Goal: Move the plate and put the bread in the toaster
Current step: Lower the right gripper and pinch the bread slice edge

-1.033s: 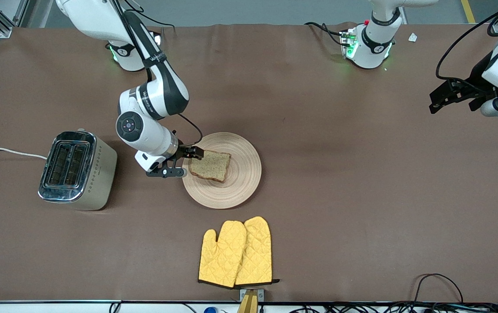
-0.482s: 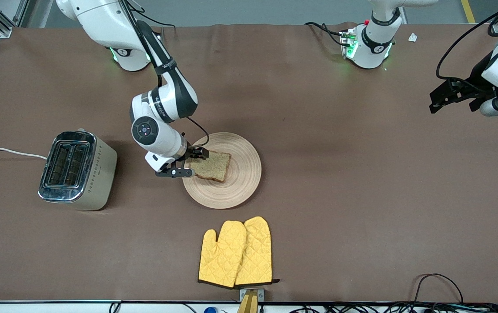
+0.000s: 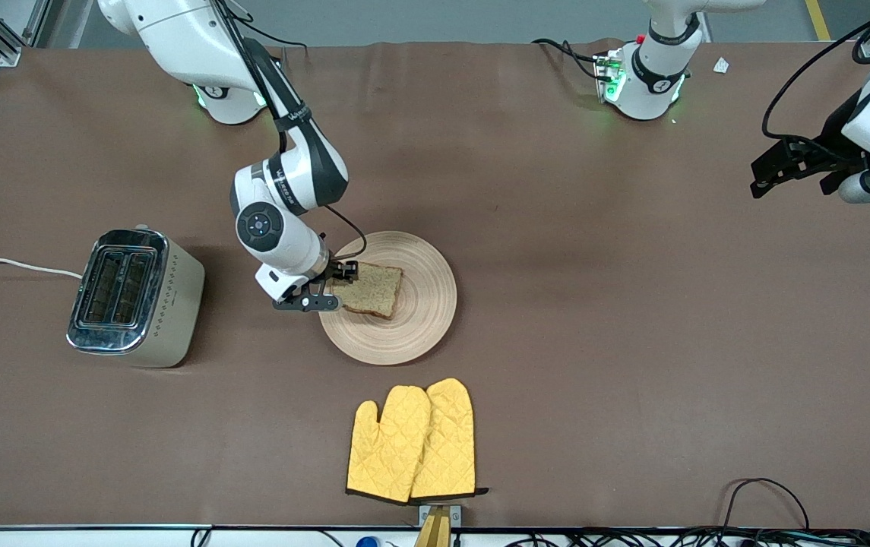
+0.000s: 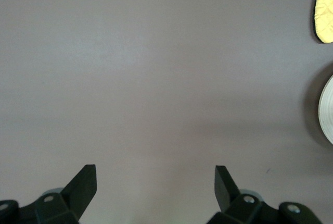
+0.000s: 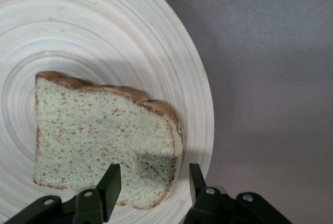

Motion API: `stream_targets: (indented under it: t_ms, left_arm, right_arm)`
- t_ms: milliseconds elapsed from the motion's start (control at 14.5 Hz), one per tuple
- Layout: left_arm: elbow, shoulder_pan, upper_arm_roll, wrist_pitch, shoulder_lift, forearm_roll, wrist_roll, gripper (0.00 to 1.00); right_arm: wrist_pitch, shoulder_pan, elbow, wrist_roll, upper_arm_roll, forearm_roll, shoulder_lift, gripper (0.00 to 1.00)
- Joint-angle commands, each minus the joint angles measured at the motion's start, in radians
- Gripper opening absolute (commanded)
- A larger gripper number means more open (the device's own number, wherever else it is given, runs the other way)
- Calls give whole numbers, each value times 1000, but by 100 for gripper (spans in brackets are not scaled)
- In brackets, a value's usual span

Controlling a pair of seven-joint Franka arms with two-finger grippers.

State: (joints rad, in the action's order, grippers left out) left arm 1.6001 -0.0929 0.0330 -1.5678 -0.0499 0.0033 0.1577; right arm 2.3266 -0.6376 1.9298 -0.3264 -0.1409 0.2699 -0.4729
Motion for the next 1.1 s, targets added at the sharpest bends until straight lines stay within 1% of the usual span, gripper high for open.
stream_targets:
  t_ms: [0,138,275,413,620,826,1033]
  left_arm:
    - [7,-1,-10,0,-15,-14,-17,100]
    - [6,10,-9,0,-15,-14,-18,100]
    - [6,10,-10,-1,-15,-14,-17,100]
    - [6,10,-10,-1,-15,-14,-17,100]
    - [6,10,-10,-1,-18,-14,-26,100]
    - [6,30,-10,-1,-18,-16,-49,100]
    - [-2,30,-10,-1,-15,-16,-57,100]
  right_arm:
    - [27,-57,0,-54,-35,-59,-18,61]
    - [28,-57,2,-75,-37,-92,-19,60]
    - [36,-53,2,-75,-37,-94,-21,58]
    - [36,-54,2,-75,-37,-94,-21,54]
    - [56,-60,8,-75,-39,-95,-27,54]
    - [102,-60,38,-75,-39,-101,-27,53]
    - [108,-68,43,-75,-39,-103,-29,52]
